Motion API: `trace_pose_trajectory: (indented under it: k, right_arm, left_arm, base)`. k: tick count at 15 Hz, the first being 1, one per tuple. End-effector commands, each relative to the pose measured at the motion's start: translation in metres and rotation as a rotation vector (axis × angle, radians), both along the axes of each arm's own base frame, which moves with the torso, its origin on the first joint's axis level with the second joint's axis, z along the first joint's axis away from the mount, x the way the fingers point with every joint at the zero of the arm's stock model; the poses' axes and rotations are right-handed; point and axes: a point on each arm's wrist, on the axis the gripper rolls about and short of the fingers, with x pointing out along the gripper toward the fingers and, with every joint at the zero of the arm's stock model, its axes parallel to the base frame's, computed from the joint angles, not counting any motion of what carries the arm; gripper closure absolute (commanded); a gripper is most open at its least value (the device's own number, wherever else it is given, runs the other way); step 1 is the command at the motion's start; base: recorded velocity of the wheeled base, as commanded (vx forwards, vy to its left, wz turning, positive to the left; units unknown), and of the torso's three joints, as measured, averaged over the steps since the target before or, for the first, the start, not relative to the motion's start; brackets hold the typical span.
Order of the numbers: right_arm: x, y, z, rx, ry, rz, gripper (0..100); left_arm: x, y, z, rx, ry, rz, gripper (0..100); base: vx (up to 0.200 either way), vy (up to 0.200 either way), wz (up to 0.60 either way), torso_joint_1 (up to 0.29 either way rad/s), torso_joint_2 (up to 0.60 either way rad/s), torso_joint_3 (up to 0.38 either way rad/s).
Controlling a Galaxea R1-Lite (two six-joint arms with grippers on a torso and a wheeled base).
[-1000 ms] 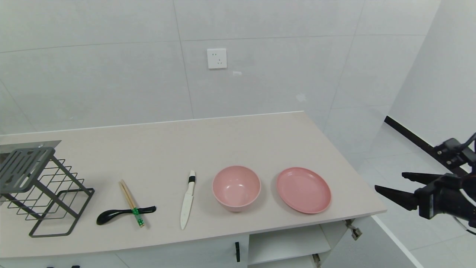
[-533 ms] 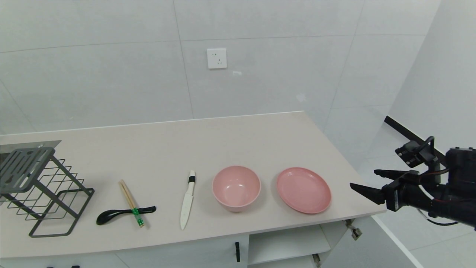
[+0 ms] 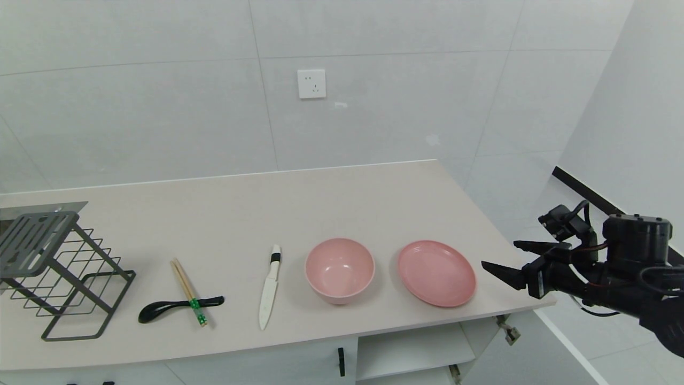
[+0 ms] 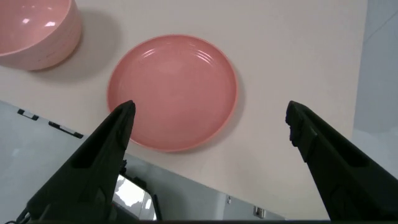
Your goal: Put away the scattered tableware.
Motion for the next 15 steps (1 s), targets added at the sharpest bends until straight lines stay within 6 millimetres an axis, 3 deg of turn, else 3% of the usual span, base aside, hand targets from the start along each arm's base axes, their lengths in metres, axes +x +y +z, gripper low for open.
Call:
trace_pose_trajectory:
  k: [1, 15]
  right_arm:
    - [0.006, 0.001, -0.016, 0.001, 0.041, 0.002, 0]
    - [0.049, 0.007, -0.046, 0.019, 0.076, -0.014, 0]
  left_arm:
    - [0.000, 0.000, 0.000, 0.001, 0.001, 0.000, 0]
    - [0.000, 0.000, 0.000, 0.002, 0.001, 0.000, 0]
  base:
    - [0.000, 0.000, 0.00, 0.000, 0.00, 0.000]
    - [0.000, 0.000, 0.00, 0.000, 0.00, 0.000]
